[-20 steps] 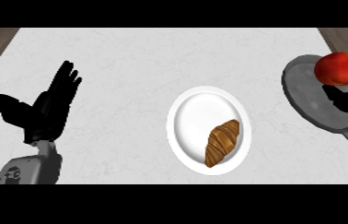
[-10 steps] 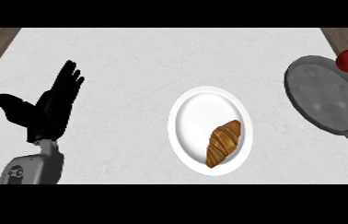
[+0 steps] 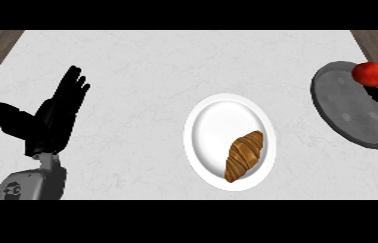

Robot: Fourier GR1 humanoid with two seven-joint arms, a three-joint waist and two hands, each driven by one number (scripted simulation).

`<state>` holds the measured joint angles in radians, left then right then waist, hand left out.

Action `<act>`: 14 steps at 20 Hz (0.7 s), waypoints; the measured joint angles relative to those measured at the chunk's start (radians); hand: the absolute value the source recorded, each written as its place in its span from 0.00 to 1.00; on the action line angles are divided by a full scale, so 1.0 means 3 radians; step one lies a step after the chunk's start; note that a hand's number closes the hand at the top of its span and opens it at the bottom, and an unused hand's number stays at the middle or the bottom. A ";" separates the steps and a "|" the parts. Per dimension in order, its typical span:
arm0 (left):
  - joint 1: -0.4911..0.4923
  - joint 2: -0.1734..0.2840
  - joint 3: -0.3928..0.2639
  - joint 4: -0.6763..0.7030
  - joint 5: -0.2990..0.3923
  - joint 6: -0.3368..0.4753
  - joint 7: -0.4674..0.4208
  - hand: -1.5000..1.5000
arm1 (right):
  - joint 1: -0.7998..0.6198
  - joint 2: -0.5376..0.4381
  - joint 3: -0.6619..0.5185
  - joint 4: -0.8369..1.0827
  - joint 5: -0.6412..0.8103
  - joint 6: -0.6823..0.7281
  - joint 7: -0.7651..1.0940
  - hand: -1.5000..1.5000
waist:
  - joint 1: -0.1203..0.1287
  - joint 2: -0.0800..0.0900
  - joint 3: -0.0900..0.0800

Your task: Pick the tomato from the plate and place it in the pan

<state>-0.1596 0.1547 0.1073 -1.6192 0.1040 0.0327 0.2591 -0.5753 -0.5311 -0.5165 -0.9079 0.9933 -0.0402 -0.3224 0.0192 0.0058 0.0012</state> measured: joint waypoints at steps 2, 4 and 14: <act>-0.0014 0.0004 0.0000 -0.0008 -0.0007 0.0002 -0.0002 0.50 | -0.0036 -0.0009 0.0002 0.0339 0.0063 -0.0162 -0.0040 1.00 | 0.0019 0.0009 0.0001; -0.0066 -0.0004 -0.0007 0.0054 -0.0022 0.0003 -0.0029 0.50 | -0.0143 -0.0042 -0.0067 0.0629 0.0050 -0.0167 0.0075 0.00 | 0.0027 0.0018 0.0003; -0.0097 -0.0046 -0.0031 0.0087 -0.0066 0.0032 -0.0051 0.50 | -0.0423 -0.0303 -0.0312 0.1696 -0.0219 -0.0133 -0.0293 0.00 | 0.0027 0.0017 0.0006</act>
<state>-0.1888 0.1410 0.0978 -1.5930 0.0843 0.0424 0.2439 -0.7022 -0.6221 -0.6102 -0.3991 0.9277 -0.0801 -0.4102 0.0274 0.0110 0.0030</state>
